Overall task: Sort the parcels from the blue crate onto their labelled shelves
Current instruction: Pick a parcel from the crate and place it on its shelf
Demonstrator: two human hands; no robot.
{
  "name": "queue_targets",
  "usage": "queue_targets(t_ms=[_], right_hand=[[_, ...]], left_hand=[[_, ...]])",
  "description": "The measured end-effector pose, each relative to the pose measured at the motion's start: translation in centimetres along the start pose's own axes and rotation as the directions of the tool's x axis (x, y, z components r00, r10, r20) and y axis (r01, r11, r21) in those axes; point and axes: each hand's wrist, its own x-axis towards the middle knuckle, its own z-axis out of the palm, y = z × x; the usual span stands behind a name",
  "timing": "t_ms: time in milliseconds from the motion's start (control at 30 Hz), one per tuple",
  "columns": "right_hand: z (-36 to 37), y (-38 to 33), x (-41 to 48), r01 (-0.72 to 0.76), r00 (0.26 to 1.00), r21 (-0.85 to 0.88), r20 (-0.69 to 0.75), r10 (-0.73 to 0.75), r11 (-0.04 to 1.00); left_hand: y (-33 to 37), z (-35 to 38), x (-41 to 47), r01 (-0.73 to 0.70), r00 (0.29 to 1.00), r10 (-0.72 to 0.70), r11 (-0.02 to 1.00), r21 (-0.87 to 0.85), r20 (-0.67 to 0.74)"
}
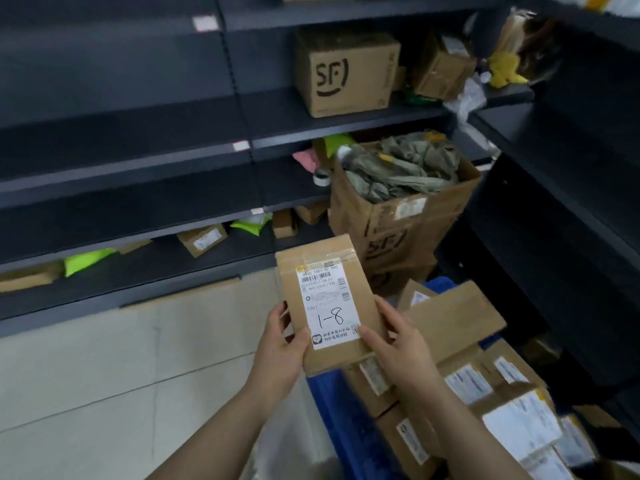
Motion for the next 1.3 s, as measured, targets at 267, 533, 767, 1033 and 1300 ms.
queue_targets(t_ms=[267,533,767,1033,1300], right_hand=[[14.9,-12.5,3.7,0.142,0.965,0.041,0.216,-0.148,0.989],[34.5,-23.3,3.9,0.187,0.889,0.11,0.403,-0.215,0.976],[48.2,-30.1,5.2,0.216,0.804,0.111,0.543,-0.241,0.97],[62.0,-36.6,9.7,0.244,0.687,0.113,0.68,-0.254,0.963],[77.2,-40.5,16.1,0.21,0.63,0.111,0.744,-0.221,0.971]], left_hand=[[1.6,-18.0,0.2,-0.059,0.97,0.029,0.991,-0.117,-0.241],[-0.4,-39.5,0.5,-0.021,0.925,-0.019,0.995,-0.101,-0.38],[-2.7,-52.6,1.8,0.01,0.846,-0.093,0.987,-0.159,-0.524],[-5.5,-65.2,8.1,0.063,0.77,-0.162,0.982,-0.179,-0.616],[-8.8,-77.8,16.3,0.071,0.76,-0.201,0.971,-0.228,-0.618]])
